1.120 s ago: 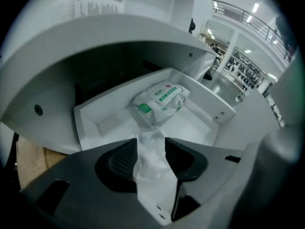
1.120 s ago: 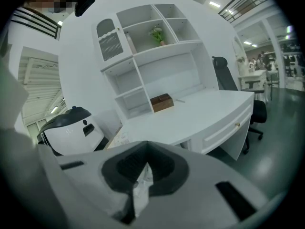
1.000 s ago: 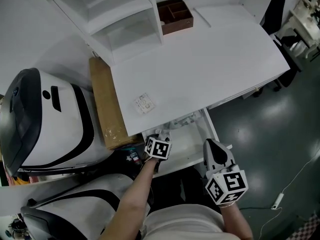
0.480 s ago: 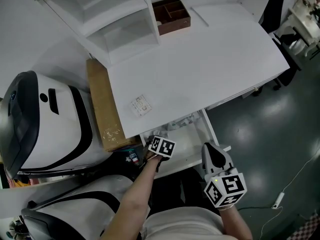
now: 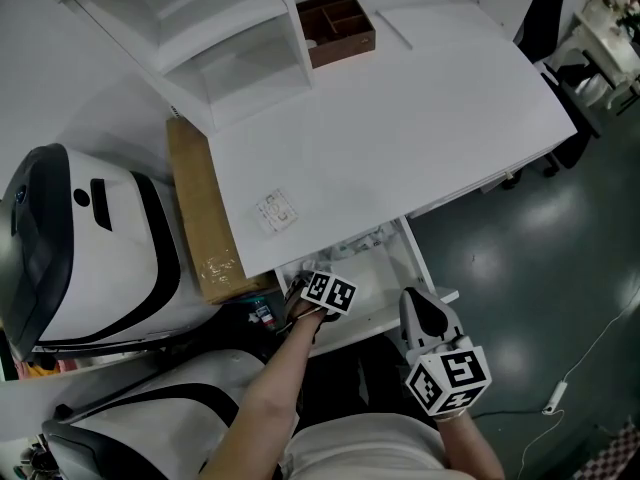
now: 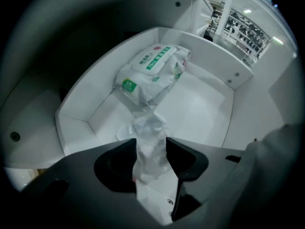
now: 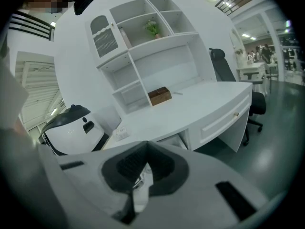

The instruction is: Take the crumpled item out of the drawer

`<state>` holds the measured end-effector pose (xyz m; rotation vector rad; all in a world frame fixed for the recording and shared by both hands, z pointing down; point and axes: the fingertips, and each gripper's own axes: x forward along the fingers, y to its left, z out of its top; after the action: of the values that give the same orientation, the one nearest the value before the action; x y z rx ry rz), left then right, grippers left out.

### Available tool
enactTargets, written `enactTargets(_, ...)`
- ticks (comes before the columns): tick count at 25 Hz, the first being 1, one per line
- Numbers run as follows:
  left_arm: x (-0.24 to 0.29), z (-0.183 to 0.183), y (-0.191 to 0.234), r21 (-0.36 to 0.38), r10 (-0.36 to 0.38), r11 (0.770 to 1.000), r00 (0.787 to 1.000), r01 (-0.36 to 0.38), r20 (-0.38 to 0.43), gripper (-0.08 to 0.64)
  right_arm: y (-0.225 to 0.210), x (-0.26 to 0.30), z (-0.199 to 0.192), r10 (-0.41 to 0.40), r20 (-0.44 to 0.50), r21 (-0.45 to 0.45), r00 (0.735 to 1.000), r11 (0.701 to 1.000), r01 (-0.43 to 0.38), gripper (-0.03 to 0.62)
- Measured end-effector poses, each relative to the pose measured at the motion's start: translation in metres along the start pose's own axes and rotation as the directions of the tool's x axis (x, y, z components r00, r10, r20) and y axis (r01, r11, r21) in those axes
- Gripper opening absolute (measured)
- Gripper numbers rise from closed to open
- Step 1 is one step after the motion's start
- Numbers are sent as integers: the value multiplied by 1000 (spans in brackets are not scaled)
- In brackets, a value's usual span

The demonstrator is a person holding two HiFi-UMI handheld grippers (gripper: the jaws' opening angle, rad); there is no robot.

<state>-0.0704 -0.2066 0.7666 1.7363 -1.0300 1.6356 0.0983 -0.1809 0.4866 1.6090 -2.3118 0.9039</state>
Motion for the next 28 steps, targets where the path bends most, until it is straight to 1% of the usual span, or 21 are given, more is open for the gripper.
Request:
enactTargets(3, 4, -1, 2, 26, 38, 999, 999, -37, -24, 165, 0, 1, -1, 2, -6, -1, 1000, 1000, -2, 2)
enactTargets(4, 5, -2, 4, 39, 59, 998, 998, -57, -35, 118, 0, 2, 0, 2, -7, -2, 1000, 1000, -2, 2)
enactTargets(5, 5, -3, 6, 53, 75, 996, 996, -72, -43, 103, 0, 2, 0, 1, -8, -3, 1000, 1000, -1, 2)
enactTargets(8, 5, -3, 6, 80, 84, 994, 995, -81, -46, 95, 2, 3, 1, 1, -10, -6, 1000, 1000, -1, 2)
enactTargets(10, 3, -3, 6, 92, 89, 992, 996, -85, -31, 75, 3, 3, 1, 2, -10, -7, 1000, 1000, -2, 2)
enactTargets(13, -2, -1, 7, 97, 107, 989, 994, -109, 18, 35, 5, 2, 0, 6, -8, -9, 1000, 1000, -6, 2)
enactTargets(18, -21, 8, 10, 72, 105, 991, 987, -114, 119, 25, 10, 2, 2, 14, -5, -16, 1000, 1000, -14, 2)
enactTargets(24, -52, 22, 13, 17, 76, 996, 971, -82, 226, 23, 19, 0, 4, 31, 4, -26, 1000, 999, -30, 2)
enactTargets(28, -78, 30, 12, 7, 55, 998, 954, -60, 295, 23, 24, -3, 5, 40, 15, -31, 999, 999, -39, 2)
